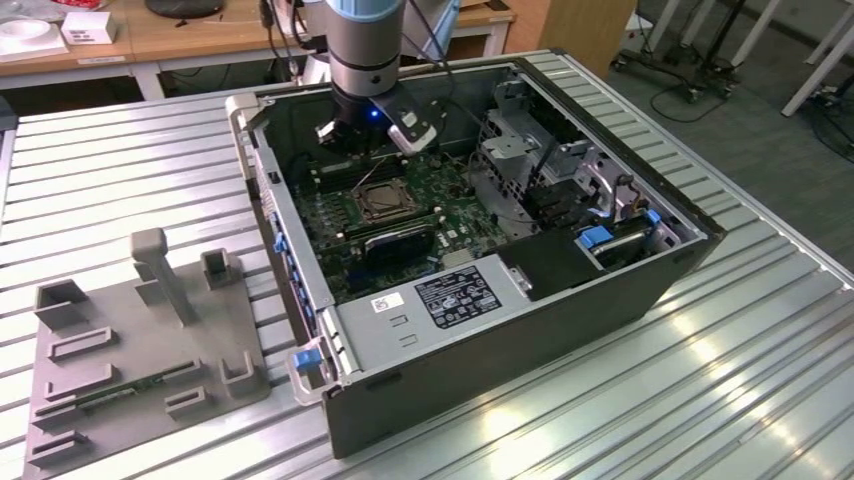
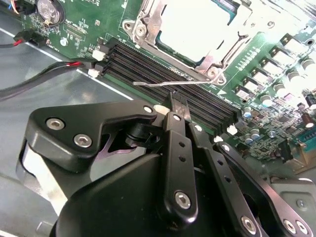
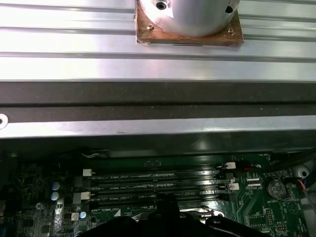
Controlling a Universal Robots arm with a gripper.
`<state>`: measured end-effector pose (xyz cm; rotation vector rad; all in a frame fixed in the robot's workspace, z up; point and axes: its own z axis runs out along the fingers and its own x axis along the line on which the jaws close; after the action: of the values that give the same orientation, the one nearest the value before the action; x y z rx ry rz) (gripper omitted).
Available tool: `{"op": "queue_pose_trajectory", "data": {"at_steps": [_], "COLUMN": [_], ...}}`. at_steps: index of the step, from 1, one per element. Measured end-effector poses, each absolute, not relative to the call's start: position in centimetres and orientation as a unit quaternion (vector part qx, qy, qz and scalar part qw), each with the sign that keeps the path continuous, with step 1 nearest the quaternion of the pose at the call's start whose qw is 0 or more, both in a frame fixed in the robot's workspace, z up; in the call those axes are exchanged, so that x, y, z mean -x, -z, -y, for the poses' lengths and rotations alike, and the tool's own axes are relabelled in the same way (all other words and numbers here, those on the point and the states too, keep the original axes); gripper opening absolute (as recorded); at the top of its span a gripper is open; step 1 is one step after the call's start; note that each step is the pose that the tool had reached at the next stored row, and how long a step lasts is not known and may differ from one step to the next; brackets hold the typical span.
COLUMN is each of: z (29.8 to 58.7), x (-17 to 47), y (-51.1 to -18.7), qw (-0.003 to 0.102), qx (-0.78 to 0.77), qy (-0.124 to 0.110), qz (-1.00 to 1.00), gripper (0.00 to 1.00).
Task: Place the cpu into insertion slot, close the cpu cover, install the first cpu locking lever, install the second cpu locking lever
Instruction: 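Install the first cpu locking lever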
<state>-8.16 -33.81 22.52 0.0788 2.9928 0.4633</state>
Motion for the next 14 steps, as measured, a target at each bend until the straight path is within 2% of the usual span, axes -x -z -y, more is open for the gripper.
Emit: {"op": "queue_pose_trajectory", "data": {"at_steps": [14], "z": [33.80], "x": [7.61], "y": [-22.17], "qw": [0.056], "qx": [-0.026], "qy": [-0.154], "qz": [-0.986], "gripper": [0.11]}}
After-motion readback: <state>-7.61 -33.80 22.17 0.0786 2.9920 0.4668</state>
